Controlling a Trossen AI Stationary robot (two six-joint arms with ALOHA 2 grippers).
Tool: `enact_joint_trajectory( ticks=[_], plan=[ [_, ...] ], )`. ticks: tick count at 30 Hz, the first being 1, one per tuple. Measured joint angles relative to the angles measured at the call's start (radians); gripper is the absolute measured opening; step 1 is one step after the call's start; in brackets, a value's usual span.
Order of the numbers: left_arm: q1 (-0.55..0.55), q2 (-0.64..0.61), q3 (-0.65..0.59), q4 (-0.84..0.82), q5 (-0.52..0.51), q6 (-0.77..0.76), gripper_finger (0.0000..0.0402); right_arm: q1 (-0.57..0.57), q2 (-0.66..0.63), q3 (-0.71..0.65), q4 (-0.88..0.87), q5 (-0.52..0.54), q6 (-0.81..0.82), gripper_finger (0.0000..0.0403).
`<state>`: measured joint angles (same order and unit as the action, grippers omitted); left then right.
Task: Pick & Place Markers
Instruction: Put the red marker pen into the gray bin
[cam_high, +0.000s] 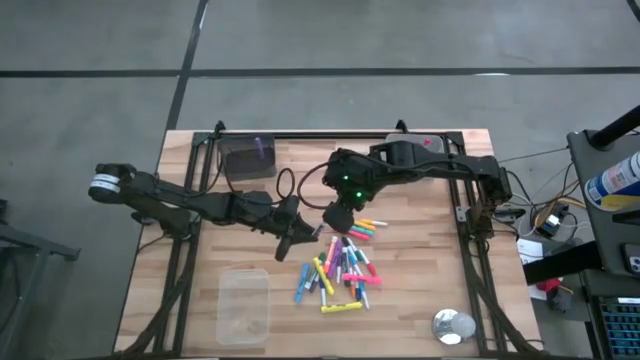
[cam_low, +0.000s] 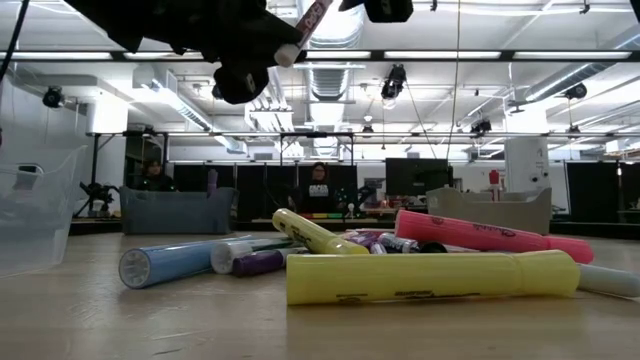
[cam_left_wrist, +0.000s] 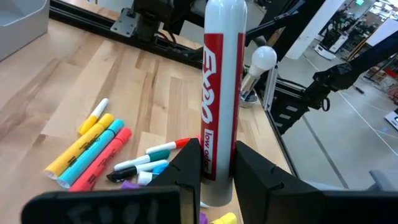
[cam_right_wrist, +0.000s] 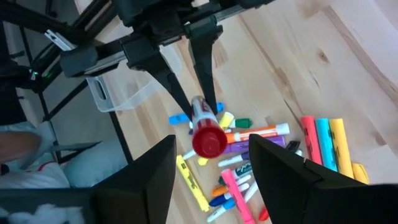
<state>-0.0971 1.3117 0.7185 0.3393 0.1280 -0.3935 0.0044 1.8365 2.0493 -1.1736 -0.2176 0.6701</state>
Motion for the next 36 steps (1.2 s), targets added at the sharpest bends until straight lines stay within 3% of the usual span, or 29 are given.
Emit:
enact_joint_trajectory(
  ticks=[23,36],
  plan=[
    [0.0,0.0,-0.001,0.002,0.002,0.001,0.0062,0.0,-0.001,-0.037,0.029,-0.004,-0.019,0.0156],
    [0.0,0.0,-0.001,0.0,0.004,0.002,0.0062,0.0,-0.001,-0.057,0.064,-0.047,-0.016,0.0091]
  ],
)
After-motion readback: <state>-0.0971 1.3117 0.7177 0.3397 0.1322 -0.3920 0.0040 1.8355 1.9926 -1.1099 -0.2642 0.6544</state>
